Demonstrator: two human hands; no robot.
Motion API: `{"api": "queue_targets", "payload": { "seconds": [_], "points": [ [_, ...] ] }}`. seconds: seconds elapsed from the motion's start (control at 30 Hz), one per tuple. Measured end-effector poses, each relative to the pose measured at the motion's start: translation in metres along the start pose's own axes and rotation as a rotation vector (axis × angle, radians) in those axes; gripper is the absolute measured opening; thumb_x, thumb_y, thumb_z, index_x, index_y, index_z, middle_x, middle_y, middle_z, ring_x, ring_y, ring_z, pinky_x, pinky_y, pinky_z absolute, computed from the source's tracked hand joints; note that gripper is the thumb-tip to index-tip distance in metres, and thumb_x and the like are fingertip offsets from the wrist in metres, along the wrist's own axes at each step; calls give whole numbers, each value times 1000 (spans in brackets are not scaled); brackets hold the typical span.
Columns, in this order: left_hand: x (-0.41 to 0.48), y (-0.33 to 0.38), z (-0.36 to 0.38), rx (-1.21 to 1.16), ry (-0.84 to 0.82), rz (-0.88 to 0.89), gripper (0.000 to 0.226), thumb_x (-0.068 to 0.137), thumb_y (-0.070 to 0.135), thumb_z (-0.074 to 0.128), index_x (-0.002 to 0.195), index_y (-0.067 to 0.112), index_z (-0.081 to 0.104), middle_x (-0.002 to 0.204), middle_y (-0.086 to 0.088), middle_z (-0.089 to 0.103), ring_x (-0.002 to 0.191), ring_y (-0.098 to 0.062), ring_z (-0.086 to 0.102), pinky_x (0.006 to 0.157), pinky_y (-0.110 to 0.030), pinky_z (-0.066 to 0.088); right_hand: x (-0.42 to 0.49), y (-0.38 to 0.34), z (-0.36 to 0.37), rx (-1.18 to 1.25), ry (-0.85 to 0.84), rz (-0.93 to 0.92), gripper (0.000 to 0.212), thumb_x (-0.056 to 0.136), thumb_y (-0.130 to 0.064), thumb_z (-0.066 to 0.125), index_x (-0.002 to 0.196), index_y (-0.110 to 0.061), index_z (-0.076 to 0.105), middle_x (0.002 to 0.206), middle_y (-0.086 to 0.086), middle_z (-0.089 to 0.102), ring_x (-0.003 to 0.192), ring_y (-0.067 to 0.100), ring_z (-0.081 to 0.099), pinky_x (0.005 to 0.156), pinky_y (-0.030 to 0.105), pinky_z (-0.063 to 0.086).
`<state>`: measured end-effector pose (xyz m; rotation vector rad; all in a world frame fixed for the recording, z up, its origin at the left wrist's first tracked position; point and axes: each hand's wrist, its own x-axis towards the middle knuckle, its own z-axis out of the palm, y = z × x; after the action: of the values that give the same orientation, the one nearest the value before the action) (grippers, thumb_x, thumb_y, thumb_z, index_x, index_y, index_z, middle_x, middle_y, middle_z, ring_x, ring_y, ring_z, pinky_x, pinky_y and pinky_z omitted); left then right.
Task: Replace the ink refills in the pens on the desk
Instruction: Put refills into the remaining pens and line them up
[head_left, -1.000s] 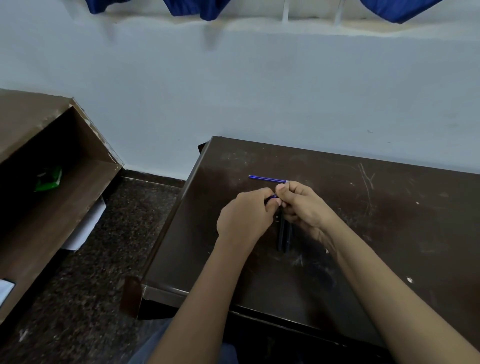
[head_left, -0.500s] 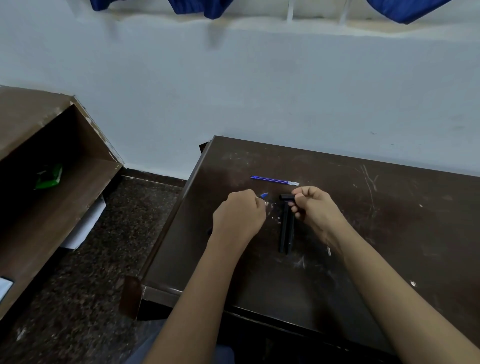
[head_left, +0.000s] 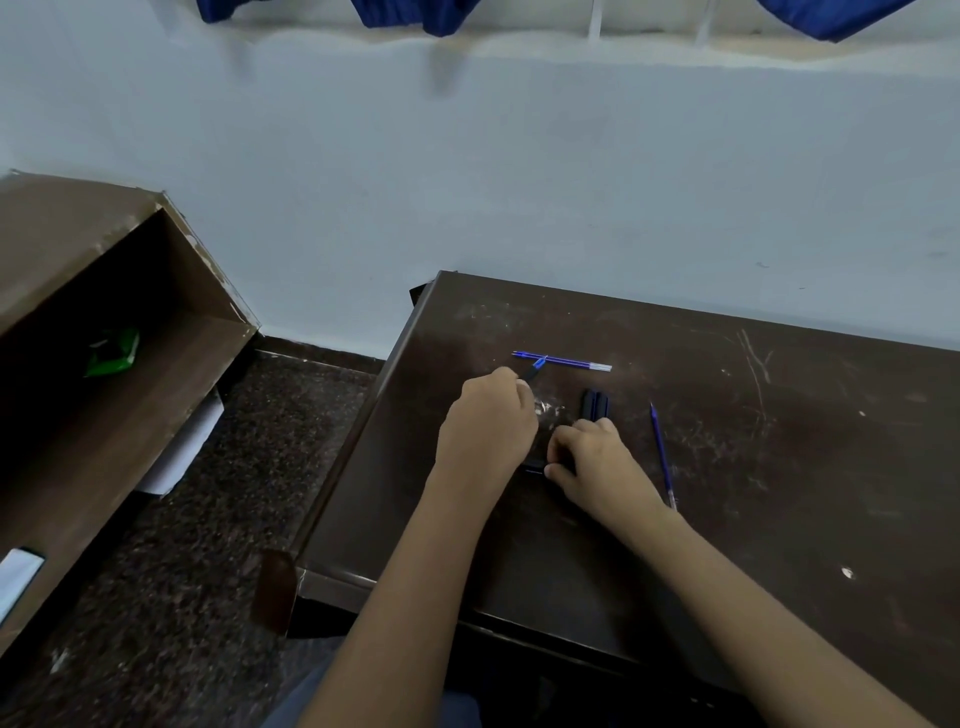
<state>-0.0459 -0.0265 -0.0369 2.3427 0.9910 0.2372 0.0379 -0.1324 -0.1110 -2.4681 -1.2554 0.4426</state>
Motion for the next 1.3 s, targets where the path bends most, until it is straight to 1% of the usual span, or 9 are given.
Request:
{"api": "queue_targets", "payload": {
  "seconds": [0.13,0.23,0.33,0.43,0.6,0.87,1.0,1.17,1.3],
  "points": [
    [-2,0,-2,-11,-16,45,22,99,32,39,83,18,46,70,6,47,58,-9,43,52,-21,30,4,-2,-4,118,27,43,14,85,-25,65,95,-15,63,100,0,59,98,15,51,87,27,46],
    [-2,0,-1,-16,-25,23,31,100,32,37,76,16,46,69,5,47,59,-10,44,52,-21,30,8,-9,-22,576,144,216,12,86,-24,66,90,-13,67,84,-1,66,77,10,60,75,26,50],
    [-1,5,1,-9,-77,-19,38,102,25,32,67,14,41,63,6,42,55,-9,42,47,-17,26,8,-17,-42,1220,98,385,16,89,-22,64,92,-7,66,72,3,60,61,7,51,61,21,46],
    [-2,6,2,-35,-173,28,29,100,23,36,75,13,49,68,5,49,60,-8,47,50,-16,29,7,-22,-51,1486,55,452,13,87,-20,65,85,-8,64,66,1,57,52,4,50,53,15,45],
    [-4,7,4,-125,-237,101,27,98,23,40,83,11,60,82,-8,64,73,-18,59,69,-33,48,7,-25,-51,1589,86,546,14,85,-19,69,75,-11,62,59,-2,61,46,2,51,47,12,43],
    [-1,14,6,-149,-211,35,31,98,23,36,82,8,58,82,-7,57,70,-14,50,68,-29,40,11,-26,-51,1609,148,551,12,85,-14,67,75,-12,63,66,2,52,52,5,43,42,12,35],
    [5,18,1,-196,-283,-50,33,99,22,36,79,9,59,85,-7,57,81,-17,53,76,-32,41,9,-30,-53,1627,139,486,14,91,-6,55,86,-13,66,75,-3,62,52,2,43,46,13,28],
    [4,11,1,-324,-242,-42,41,100,28,36,67,18,58,70,2,56,70,-10,52,70,-26,40,7,-36,-62,1797,67,354,25,98,-1,38,98,-9,61,75,4,58,46,7,48,45,17,42],
    [3,11,2,-304,-232,-15,38,100,29,36,78,13,62,74,1,58,72,-10,54,68,-25,41,5,-40,-63,1772,70,354,13,97,-15,49,91,-10,59,65,6,41,44,10,46,43,19,46]
  ]
}}
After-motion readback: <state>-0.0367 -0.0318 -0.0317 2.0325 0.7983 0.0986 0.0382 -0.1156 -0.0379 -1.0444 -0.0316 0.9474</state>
